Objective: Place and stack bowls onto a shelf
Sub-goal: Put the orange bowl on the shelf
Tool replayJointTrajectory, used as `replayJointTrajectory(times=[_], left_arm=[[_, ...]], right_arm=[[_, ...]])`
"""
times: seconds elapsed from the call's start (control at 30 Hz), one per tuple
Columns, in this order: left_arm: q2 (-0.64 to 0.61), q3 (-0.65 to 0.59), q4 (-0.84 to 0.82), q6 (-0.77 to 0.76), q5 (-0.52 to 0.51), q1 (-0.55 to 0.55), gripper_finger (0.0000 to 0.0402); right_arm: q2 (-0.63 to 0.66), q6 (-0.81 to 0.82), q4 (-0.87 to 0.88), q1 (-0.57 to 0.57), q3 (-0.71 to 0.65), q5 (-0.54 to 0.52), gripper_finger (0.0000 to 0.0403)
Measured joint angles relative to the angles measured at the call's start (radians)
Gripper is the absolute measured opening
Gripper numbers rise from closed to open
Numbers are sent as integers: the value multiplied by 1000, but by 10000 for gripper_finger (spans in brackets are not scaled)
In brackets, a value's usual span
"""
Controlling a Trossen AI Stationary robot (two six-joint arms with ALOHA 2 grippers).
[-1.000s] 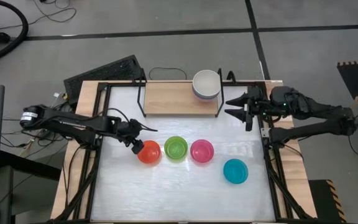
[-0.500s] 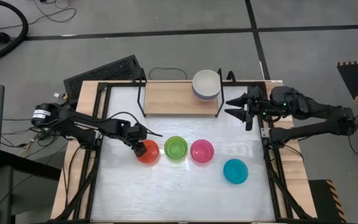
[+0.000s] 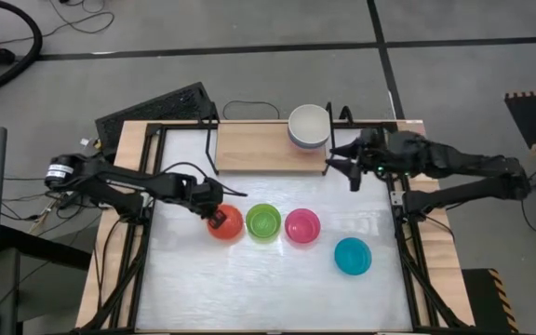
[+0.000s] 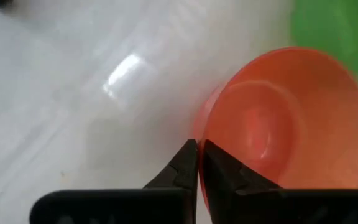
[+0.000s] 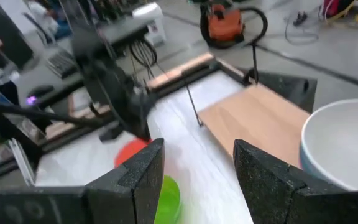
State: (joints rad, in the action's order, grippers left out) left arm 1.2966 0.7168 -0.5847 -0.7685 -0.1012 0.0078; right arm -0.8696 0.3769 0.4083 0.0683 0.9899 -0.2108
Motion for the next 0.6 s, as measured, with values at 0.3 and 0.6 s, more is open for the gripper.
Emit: replayJointTrajectory(times=[0.3,0.6], left_arm=[[-70,165,-208,1,-177,0,0],[-102,277,-230,2,-503,0,0]], right_arm=[[-168,-1,-96,0,0,0,219],[-327,-71,-394,0,26,0,219]])
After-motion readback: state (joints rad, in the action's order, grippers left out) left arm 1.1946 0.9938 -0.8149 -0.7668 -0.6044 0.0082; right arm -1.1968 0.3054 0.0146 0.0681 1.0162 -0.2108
